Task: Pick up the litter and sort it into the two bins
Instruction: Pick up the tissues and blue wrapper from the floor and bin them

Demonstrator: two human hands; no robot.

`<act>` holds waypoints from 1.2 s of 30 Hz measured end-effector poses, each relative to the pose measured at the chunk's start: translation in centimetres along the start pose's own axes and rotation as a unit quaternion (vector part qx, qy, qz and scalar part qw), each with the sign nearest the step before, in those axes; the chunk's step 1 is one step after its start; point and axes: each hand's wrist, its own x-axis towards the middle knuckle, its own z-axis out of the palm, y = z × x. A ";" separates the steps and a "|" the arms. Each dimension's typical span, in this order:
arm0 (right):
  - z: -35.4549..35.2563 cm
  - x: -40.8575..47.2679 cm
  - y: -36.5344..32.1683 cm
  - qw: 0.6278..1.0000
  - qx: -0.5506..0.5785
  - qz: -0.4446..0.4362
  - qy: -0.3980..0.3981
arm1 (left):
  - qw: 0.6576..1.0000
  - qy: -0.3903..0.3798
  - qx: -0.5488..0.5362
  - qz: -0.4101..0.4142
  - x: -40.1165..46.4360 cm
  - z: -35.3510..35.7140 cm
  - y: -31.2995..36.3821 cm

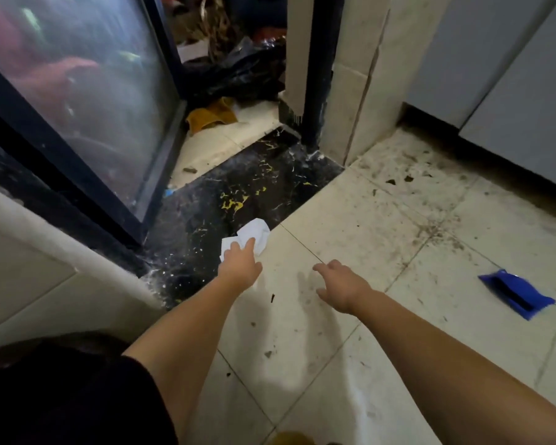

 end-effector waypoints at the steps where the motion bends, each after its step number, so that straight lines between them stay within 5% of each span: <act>1: 0.7 1.5 0.2 1.000 -0.011 0.003 -0.016 | 1.000 0.001 -0.002 -0.006 1.8 0.3 -0.3; 9: 5.4 6.1 1.4 0.996 -0.078 -0.004 -0.032 | 0.995 -0.053 0.085 0.011 9.5 3.6 0.1; 12: 5.8 6.0 1.5 0.995 -0.095 -0.008 -0.021 | 0.991 -0.008 0.134 0.026 9.8 3.7 0.6; 19: 3.0 5.8 2.2 0.994 -0.072 -0.026 -0.078 | 0.997 -0.014 0.040 0.069 11.4 0.7 4.8; 28: -9.0 -2.5 13.6 0.996 -0.020 0.078 -0.028 | 0.974 -0.029 -0.003 0.223 8.3 -6.1 24.2; 36: -11.1 -13.0 34.3 0.979 0.010 0.200 0.037 | 0.934 -0.090 0.091 0.334 -1.0 2.9 45.5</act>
